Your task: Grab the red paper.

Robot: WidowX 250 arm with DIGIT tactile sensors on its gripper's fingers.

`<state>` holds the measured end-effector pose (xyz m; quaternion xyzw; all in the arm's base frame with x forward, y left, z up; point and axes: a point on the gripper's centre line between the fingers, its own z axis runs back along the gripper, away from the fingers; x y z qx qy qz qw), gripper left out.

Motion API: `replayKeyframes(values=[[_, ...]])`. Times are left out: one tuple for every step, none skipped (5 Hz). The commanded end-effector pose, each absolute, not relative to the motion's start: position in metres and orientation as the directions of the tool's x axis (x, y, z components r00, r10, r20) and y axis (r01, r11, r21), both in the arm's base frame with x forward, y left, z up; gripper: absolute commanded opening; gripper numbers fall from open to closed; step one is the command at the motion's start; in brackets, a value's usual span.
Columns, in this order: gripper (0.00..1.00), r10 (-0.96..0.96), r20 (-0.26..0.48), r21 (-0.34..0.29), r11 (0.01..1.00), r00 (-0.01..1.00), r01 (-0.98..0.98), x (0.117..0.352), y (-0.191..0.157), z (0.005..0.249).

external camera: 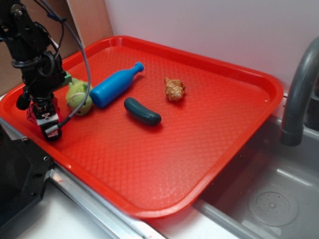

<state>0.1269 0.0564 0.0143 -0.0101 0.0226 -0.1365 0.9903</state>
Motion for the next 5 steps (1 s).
replayKeyframes(values=[[0.0, -0.125, -0.157, -0.022, 0.992, 0.98, 0.123, 0.153, 0.035, 0.088], [0.0, -0.042, -0.158, 0.026, 0.999, 0.987, 0.047, 0.174, 0.024, 0.137], [0.0, -0.025, -0.034, 0.038, 0.999, 0.999, 0.026, 0.183, 0.023, 0.19], [0.0, -0.027, 0.042, 0.056, 0.998, 0.999, 0.024, 0.175, 0.025, 0.218], [0.0, -0.04, 0.075, 0.111, 0.993, 0.996, 0.031, 0.167, 0.021, 0.21]])
